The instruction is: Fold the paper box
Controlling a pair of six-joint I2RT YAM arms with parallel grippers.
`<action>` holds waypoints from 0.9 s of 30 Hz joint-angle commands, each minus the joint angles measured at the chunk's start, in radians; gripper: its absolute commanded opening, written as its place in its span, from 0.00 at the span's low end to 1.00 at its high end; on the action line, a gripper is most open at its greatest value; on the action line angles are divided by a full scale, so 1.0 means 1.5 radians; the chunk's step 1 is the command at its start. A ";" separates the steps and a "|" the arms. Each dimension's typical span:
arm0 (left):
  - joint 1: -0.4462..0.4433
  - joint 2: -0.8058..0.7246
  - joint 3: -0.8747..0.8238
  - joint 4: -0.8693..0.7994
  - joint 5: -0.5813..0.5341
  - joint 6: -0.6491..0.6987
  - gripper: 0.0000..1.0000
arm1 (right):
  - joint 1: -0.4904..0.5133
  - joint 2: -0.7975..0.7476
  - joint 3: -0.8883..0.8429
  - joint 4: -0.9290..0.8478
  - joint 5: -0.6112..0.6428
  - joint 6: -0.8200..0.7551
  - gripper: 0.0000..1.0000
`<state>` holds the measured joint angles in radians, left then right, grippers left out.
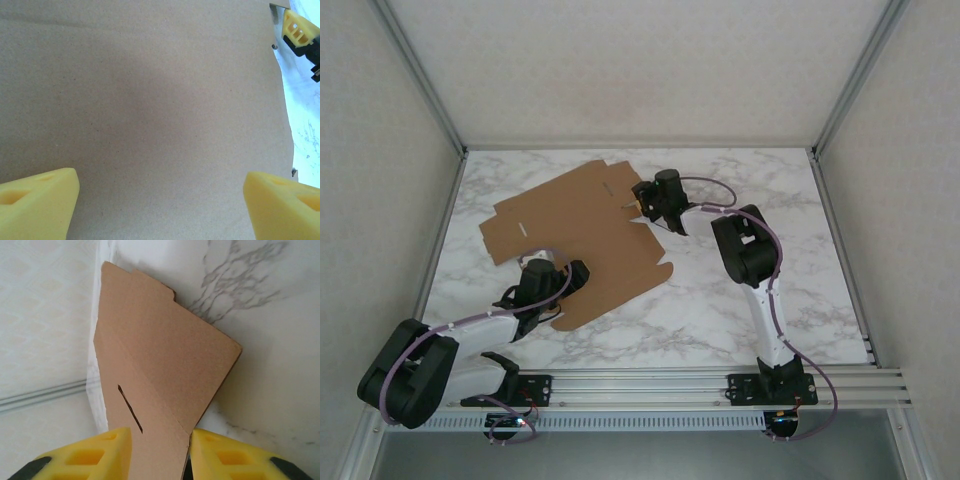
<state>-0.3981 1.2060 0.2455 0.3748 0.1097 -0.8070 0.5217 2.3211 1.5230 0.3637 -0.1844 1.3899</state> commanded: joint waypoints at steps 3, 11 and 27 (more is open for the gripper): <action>-0.001 0.034 -0.045 -0.110 0.051 -0.016 0.85 | 0.010 0.037 -0.008 0.005 -0.034 0.008 0.24; 0.000 0.029 -0.047 -0.110 0.050 -0.017 0.84 | 0.010 0.051 -0.001 0.013 0.004 -0.010 0.23; 0.002 0.054 -0.042 -0.101 0.052 -0.017 0.82 | 0.017 0.078 0.002 0.095 0.058 -0.017 0.05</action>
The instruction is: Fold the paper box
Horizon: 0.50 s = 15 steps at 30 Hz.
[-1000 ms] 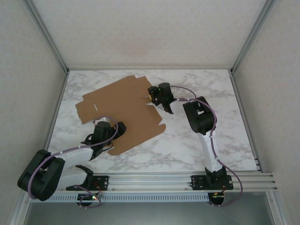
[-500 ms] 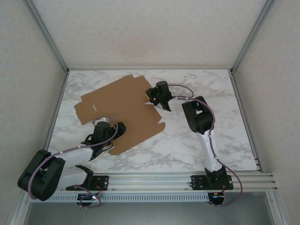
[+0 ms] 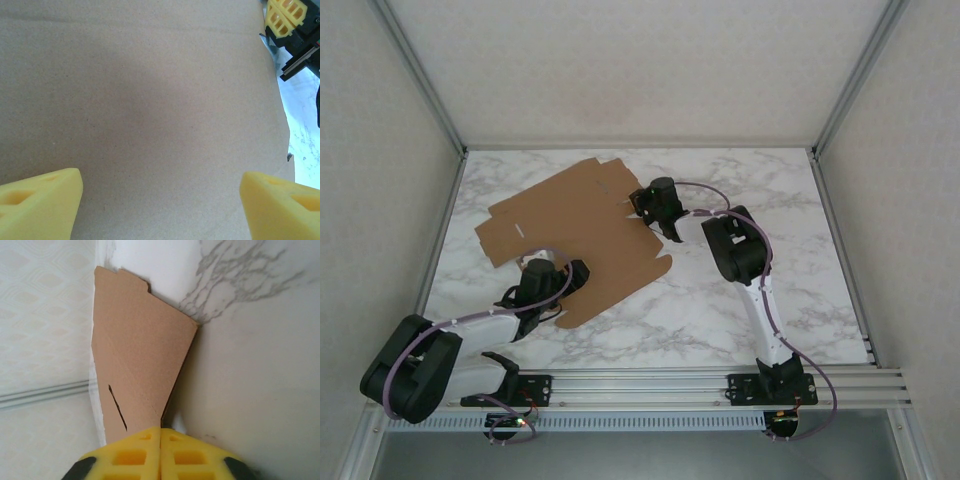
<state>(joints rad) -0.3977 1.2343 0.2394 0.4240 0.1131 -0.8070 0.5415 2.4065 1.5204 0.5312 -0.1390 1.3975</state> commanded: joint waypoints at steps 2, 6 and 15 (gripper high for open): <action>0.002 0.023 -0.035 -0.143 0.048 -0.015 0.82 | 0.003 0.019 0.002 -0.016 0.025 -0.028 0.03; -0.004 -0.053 -0.017 -0.195 0.030 -0.011 0.88 | 0.000 0.003 -0.015 -0.007 0.026 -0.043 0.00; -0.005 -0.311 0.051 -0.361 -0.008 -0.017 1.00 | -0.023 -0.123 -0.176 0.081 0.071 -0.092 0.00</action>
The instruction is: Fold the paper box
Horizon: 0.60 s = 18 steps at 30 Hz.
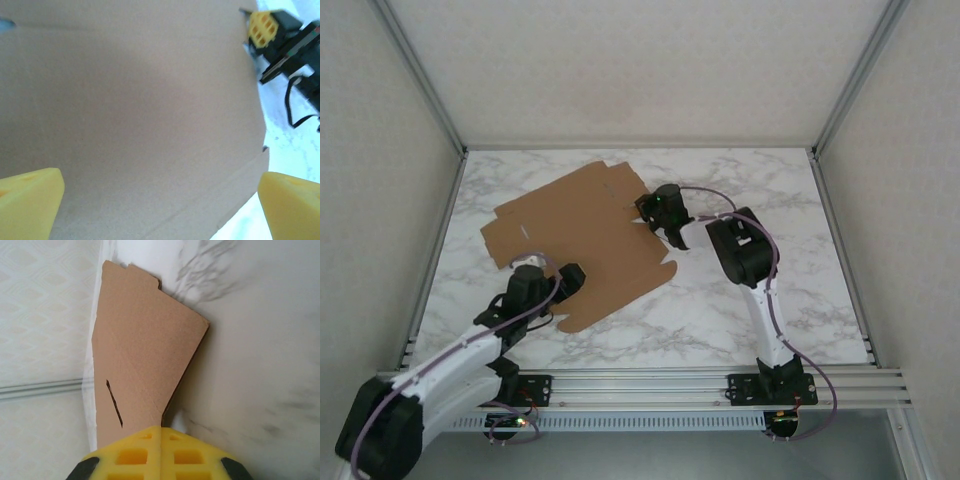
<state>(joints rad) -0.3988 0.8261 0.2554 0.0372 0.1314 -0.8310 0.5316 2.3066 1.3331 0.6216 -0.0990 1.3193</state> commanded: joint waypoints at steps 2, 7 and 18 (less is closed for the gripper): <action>-0.004 -0.065 0.068 -0.132 -0.029 0.001 1.00 | -0.029 -0.098 -0.093 0.033 0.053 -0.056 0.00; -0.004 -0.081 0.112 -0.160 -0.047 -0.002 1.00 | -0.056 -0.193 -0.172 0.028 0.048 -0.106 0.00; 0.073 0.053 0.303 -0.234 -0.104 0.059 1.00 | -0.081 -0.231 -0.125 -0.171 -0.204 -0.246 0.42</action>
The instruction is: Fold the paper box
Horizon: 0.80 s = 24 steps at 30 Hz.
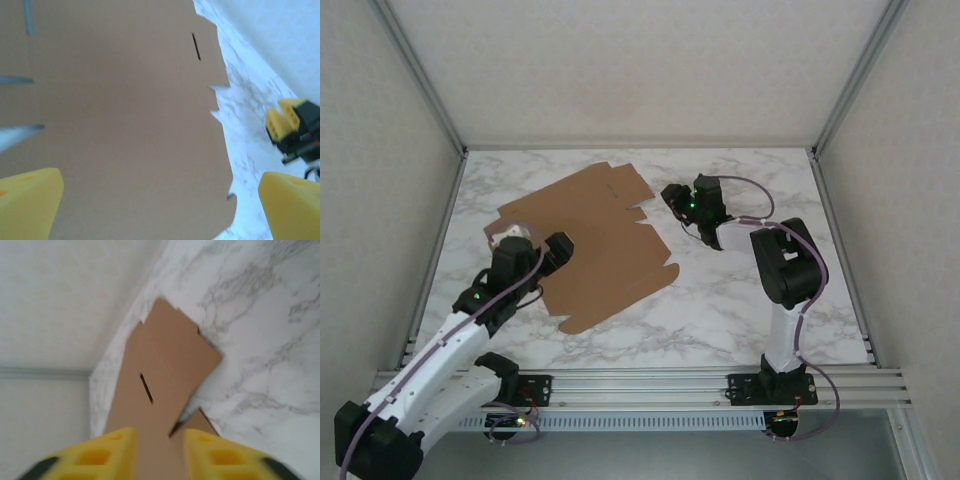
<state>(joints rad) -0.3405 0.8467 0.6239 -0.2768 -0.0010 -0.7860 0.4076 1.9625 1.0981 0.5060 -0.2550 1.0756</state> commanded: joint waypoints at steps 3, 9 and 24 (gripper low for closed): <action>0.087 0.144 0.141 -0.014 0.012 0.032 1.00 | 0.022 -0.027 0.059 -0.206 -0.130 -0.164 0.54; 0.149 0.352 0.291 0.002 0.030 0.032 1.00 | 0.106 -0.039 0.108 -0.394 -0.129 -0.278 0.69; 0.242 0.587 0.455 -0.003 0.104 0.080 1.00 | 0.106 -0.040 0.003 -0.561 0.062 -0.290 0.71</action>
<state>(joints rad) 0.0212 1.6901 1.2682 -0.2668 0.1394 -0.7002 0.6056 1.9194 1.1614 -0.1589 -0.3019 0.6849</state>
